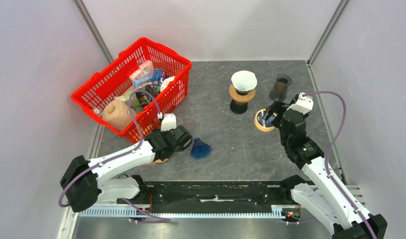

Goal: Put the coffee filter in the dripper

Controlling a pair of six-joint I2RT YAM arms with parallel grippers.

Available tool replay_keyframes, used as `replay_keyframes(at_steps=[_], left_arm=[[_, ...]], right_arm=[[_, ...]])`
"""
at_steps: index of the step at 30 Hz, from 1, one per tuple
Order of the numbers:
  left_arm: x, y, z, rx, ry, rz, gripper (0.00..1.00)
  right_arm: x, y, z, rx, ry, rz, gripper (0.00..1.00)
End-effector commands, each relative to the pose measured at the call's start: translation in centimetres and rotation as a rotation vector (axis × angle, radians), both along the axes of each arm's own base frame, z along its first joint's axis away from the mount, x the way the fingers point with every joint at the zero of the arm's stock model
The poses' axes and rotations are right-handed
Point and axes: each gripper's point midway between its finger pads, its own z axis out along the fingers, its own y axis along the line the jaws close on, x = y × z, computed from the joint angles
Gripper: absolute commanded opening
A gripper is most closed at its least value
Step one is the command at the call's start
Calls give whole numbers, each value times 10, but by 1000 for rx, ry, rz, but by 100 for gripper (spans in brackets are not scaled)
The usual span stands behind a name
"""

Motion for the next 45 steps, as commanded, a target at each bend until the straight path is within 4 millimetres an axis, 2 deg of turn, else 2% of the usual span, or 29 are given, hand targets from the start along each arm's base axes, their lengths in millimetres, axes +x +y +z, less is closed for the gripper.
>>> replay_keyframes(at_steps=[1, 8, 18, 25, 29, 35, 43, 45], left_arm=[[8, 6, -5, 51, -38, 71, 79], [13, -7, -33, 46, 0, 49, 79], [2, 0, -65, 22, 43, 103, 77], [-1, 4, -70, 9, 49, 113, 60], [1, 0, -64, -3, 40, 99, 45], [8, -7, -40, -51, -11, 60, 26], [19, -19, 12, -134, -120, -35, 9], [25, -33, 34, -168, -158, -122, 4]], right_arm=[[4, -3, 9, -4, -32, -23, 97], [3, -4, 9, -3, -34, -25, 97], [2, -6, 9, -6, -35, -30, 97], [2, -6, 7, -10, -27, -36, 97], [2, -6, 6, -10, -20, -33, 97], [1, -6, 8, -4, -25, -31, 97], [-2, 5, 16, 24, -26, 31, 97], [-4, 15, 22, 41, -20, 91, 97]])
